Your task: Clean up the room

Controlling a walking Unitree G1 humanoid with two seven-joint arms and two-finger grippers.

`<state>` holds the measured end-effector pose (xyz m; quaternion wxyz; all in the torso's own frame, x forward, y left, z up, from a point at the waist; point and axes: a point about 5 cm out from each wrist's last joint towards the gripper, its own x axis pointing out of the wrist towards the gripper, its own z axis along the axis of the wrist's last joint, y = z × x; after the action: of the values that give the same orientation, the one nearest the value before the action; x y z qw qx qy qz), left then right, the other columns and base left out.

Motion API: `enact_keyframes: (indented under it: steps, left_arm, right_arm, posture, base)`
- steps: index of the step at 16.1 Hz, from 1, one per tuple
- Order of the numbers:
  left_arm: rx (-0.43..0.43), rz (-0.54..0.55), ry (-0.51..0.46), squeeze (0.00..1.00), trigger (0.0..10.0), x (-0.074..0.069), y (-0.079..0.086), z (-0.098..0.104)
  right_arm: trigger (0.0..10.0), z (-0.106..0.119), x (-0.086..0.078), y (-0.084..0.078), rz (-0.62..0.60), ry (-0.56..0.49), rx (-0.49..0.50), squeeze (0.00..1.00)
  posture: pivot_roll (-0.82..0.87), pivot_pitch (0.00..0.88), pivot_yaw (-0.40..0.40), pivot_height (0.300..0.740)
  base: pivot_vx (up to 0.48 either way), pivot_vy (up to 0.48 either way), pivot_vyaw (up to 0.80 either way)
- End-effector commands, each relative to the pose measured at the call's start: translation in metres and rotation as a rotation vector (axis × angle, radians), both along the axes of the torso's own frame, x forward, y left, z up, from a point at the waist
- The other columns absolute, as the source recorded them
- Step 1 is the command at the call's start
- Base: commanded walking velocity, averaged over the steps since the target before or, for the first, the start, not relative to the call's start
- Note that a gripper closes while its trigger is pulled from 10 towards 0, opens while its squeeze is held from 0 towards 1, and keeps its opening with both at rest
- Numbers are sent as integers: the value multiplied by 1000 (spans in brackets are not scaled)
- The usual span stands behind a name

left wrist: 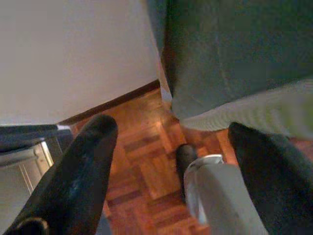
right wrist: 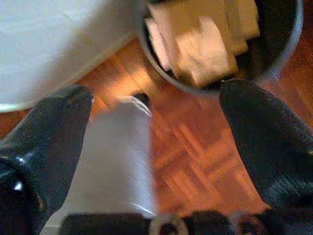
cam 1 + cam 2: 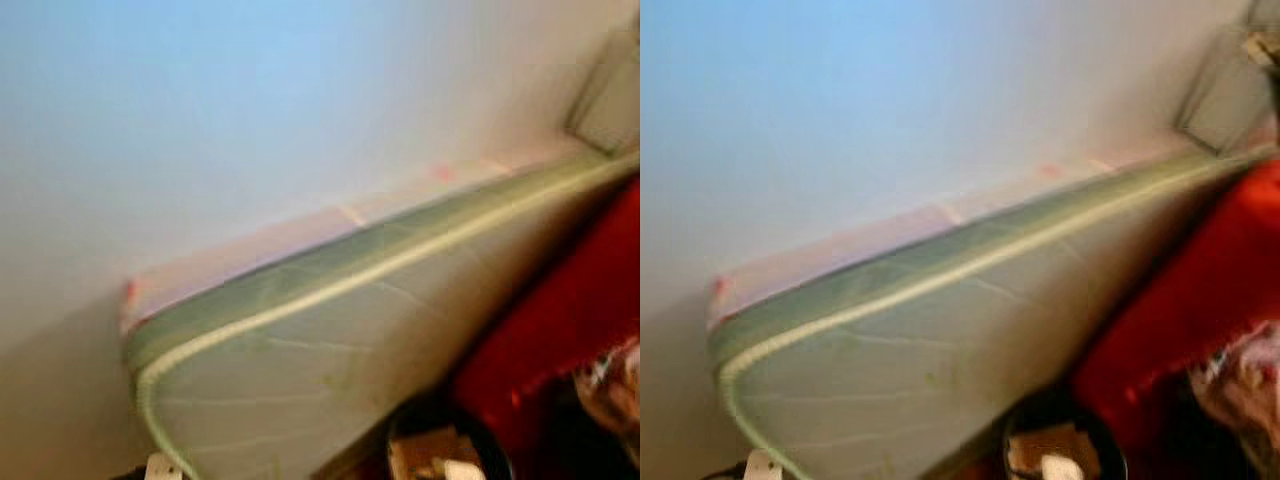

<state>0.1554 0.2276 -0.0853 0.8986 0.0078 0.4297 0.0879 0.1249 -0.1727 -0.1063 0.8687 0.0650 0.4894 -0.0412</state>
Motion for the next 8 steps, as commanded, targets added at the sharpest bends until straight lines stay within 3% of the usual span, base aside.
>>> enact_keyframes:
  steps: [1,5,8]
  left_arm:
    - [-49,-108,65,0,10000,32,-24,6]
    - [-43,-112,70,0,10000,32,-24,5]
    - [-43,-109,70,0,10000,32,-24,6]
  right_arm:
    - [10000,31,61,-52,4,-65,-3,0]
    - [10000,31,62,-52,24,-75,-12,0]
    - [10000,32,63,-53,33,-83,-27,0]
  posture:
    - [75,0,-80,740]
    - [75,0,-80,740]
    - [77,0,-79,740]
  base:
    - [0,0,0]
    - [0,0,0]
    - [0,0,800]
